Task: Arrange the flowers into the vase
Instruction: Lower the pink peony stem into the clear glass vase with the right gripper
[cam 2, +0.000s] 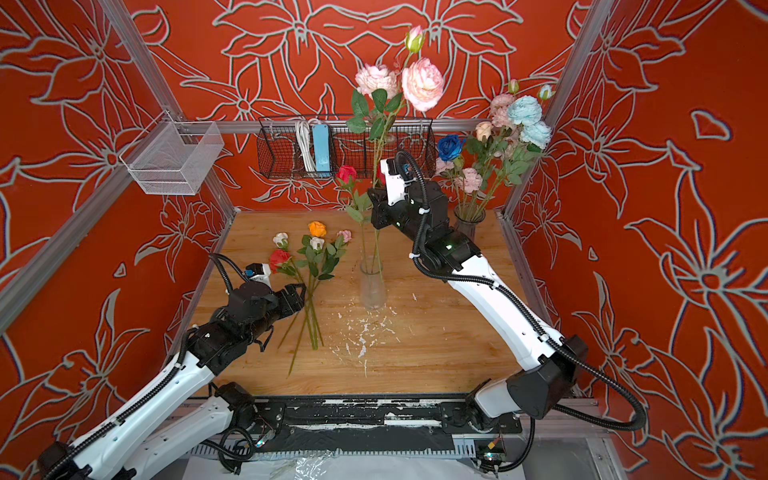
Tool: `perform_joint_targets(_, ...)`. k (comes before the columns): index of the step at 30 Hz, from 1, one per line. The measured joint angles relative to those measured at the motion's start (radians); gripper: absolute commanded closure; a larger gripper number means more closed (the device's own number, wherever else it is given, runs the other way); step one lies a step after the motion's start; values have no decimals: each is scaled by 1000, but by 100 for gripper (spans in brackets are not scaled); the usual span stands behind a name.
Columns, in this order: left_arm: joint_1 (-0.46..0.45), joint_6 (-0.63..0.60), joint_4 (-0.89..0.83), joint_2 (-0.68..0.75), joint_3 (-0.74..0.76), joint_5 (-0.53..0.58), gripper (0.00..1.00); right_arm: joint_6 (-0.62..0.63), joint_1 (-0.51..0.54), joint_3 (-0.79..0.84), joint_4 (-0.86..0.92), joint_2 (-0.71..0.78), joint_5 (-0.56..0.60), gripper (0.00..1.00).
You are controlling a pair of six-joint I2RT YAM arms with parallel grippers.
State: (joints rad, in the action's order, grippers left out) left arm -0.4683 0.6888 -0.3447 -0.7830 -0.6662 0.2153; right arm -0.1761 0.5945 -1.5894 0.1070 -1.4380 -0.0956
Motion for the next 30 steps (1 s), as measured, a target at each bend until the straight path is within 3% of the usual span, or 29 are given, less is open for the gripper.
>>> perform_joint_targets(11,3,-15,15,-19,-44,-11,19,8,-23,-148,-14,-34,-18,100)
perform_joint_targets(22,3,-16,25,-22,-37,-15,19,-46,-24,184,-107,-29,-58,100)
perform_joint_targets(24,3,-16,25,-24,-37,-16,19,-57,-24,227,-128,-27,-59,83)
perform_joint_targets(30,3,-19,25,-40,-37,-16,19,-60,-18,372,-156,36,-24,74)
